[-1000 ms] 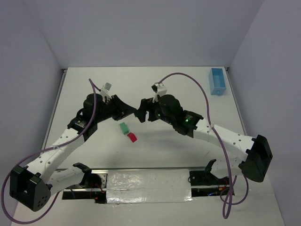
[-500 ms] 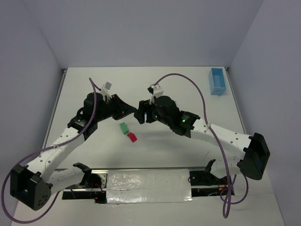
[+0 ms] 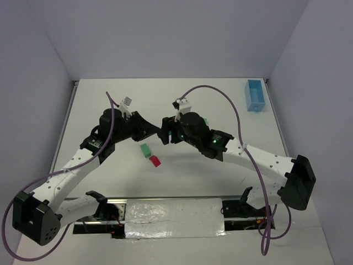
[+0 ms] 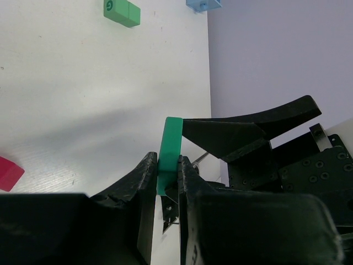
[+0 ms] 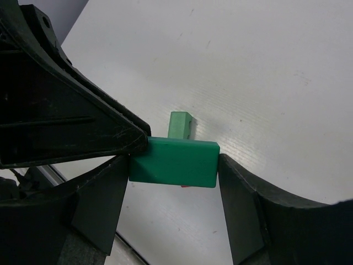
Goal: Build the wood block tower
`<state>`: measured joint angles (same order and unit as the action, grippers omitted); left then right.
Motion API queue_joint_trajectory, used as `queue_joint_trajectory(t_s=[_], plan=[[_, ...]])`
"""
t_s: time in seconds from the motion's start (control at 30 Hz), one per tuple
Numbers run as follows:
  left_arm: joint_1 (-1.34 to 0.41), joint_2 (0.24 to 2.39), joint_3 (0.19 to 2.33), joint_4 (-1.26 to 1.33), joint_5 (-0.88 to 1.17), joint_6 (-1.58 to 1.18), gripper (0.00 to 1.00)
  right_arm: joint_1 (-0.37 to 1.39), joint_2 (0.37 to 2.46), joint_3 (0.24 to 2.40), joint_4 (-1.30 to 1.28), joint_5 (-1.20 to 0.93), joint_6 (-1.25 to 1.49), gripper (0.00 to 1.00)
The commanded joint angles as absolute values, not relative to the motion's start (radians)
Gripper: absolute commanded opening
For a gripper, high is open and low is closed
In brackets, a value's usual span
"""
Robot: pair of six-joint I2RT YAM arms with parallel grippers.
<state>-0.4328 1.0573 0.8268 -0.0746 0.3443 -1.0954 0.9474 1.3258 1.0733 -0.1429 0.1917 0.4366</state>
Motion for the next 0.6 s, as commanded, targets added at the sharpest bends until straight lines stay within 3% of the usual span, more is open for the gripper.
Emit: queue_joint_trajectory(t_s=[0.0,0.1,0.23,0.33,0.4,0.47,0.53,0.57], plan=[[-0.433,1.054,0.867,-0.044,0.354,-1.075,0.0,0.96,1.327,1.123,-0.117,0.195,0.428,0.71],[-0.433,1.051,0.868,-0.044,0.354,-1.075,0.0,0.962,1.338,1.12,-0.114,0.186,0.428,0.69],[-0.431,1.051,0.876,-0.06,0.348,-1.066,0.0,0.965,1.341,1.121,-0.107,0.186,0.422,0.54],[-0.433,1.051,0.879,-0.064,0.339,-1.06,0.1,0.965,1.345,1.118,-0.103,0.181,0.413,0.41],[-0.433,1.049,0.882,-0.067,0.328,-1.055,0.29,0.965,1.35,1.118,-0.104,0.181,0.41,0.38],[-0.433,1.051,0.89,-0.078,0.31,-1.046,0.55,0.965,1.353,1.117,-0.109,0.19,0.41,0.38],[-0.433,1.051,0.903,-0.09,0.273,-1.04,0.69,0.962,1.356,1.117,-0.115,0.207,0.41,0.37],[-0.43,1.057,0.925,-0.122,0.256,-1.034,0.87,0.959,1.358,1.117,-0.121,0.213,0.41,0.37]])
